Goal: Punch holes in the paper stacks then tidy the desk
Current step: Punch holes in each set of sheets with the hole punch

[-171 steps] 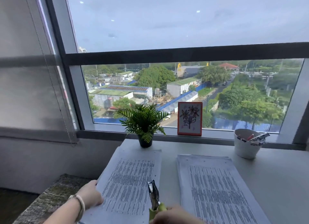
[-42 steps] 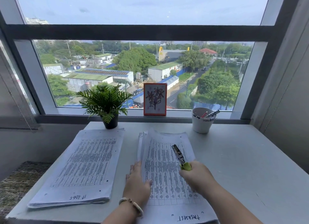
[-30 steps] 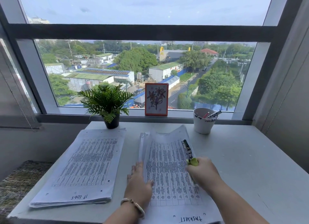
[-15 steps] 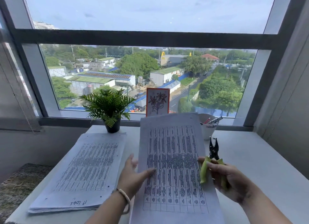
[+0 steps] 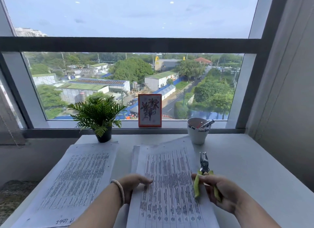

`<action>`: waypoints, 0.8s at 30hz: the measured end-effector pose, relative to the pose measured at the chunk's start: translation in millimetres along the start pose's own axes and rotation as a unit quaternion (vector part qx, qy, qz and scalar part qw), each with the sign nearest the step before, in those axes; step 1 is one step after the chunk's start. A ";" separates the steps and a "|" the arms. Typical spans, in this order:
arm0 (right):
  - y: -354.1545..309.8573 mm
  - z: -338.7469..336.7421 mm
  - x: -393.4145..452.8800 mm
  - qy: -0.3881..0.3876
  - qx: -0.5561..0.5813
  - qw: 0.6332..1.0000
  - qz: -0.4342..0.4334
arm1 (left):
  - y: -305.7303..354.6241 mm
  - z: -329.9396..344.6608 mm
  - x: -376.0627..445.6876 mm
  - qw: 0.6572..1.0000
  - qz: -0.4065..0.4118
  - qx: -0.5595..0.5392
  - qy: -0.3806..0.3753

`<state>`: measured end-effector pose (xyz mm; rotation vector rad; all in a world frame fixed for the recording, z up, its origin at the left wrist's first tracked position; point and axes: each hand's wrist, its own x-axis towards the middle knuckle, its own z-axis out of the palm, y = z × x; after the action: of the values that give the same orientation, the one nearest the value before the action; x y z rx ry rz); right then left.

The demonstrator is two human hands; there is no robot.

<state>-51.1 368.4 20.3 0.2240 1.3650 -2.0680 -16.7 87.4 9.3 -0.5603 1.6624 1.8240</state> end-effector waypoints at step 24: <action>-74.7 -1.1 1.4 0.226 -0.785 0.573 -0.068 | 11.7 -5.6 20.5 0.986 0.141 -0.077 0.045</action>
<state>-96.8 387.8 76.1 -0.1811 2.9721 -0.1382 -40.1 84.5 3.5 -0.4972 1.7432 2.1738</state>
